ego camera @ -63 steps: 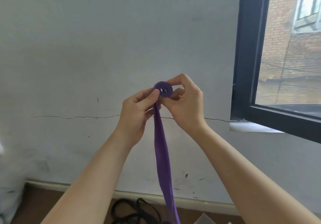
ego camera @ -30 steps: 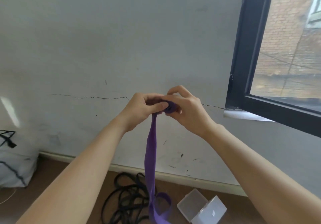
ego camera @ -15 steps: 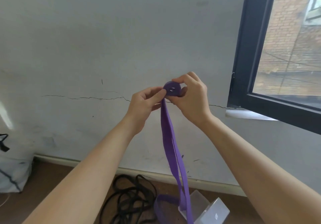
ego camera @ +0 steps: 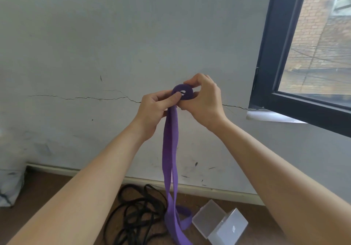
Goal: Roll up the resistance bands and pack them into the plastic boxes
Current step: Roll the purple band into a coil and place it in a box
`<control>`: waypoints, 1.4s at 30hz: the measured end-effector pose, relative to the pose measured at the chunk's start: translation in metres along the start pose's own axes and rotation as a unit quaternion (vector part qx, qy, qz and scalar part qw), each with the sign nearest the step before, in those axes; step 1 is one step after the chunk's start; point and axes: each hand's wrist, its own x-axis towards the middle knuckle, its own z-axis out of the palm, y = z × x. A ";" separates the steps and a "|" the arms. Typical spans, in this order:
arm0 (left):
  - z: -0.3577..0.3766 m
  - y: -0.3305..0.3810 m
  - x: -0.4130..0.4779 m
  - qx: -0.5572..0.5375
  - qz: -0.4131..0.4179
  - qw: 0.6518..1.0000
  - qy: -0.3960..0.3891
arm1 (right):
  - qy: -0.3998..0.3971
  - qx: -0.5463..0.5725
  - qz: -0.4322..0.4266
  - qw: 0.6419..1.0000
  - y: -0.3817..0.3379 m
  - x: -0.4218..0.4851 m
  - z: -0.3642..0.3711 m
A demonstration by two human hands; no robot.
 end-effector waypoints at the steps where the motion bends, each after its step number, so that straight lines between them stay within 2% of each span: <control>1: 0.000 -0.001 0.001 0.005 0.009 1.000 0.004 | -0.006 0.001 0.007 1.000 0.002 0.000 0.000; 3: -0.003 -0.002 0.002 0.022 0.028 0.999 0.014 | -0.044 0.027 0.025 0.998 0.004 -0.001 0.000; 6: -0.010 -0.004 0.004 0.053 0.049 0.997 0.027 | -0.106 0.135 0.085 0.982 0.003 -0.002 -0.004; 8: -0.013 -0.003 0.003 0.085 0.070 0.994 0.028 | -0.121 0.213 0.146 0.959 -0.001 -0.001 -0.010; 10: -0.013 -0.002 0.002 0.119 0.090 0.988 0.025 | -0.118 0.245 0.202 0.941 -0.002 0.000 -0.016; 13: -0.012 -0.003 0.002 0.167 0.112 0.979 0.036 | -0.120 0.209 0.266 0.933 0.003 0.000 -0.020; 16: -0.012 -0.003 0.003 0.197 0.099 0.974 0.057 | -0.147 0.183 0.307 0.922 -0.001 -0.001 -0.024; 26: 0.009 0.009 -0.008 0.226 0.166 0.960 0.024 | -0.167 0.153 0.304 0.925 -0.016 0.000 -0.027; 31: 0.013 0.008 -0.010 0.271 0.203 0.941 -0.012 | -0.187 0.197 0.329 0.905 -0.014 0.002 -0.035; 36: 0.013 0.004 -0.009 0.127 0.111 0.985 -0.026 | -0.140 0.350 0.373 0.848 -0.014 0.003 -0.040; 42: 0.016 0.000 -0.006 0.010 0.058 0.998 -0.005 | -0.143 0.411 0.398 0.808 -0.017 0.006 -0.048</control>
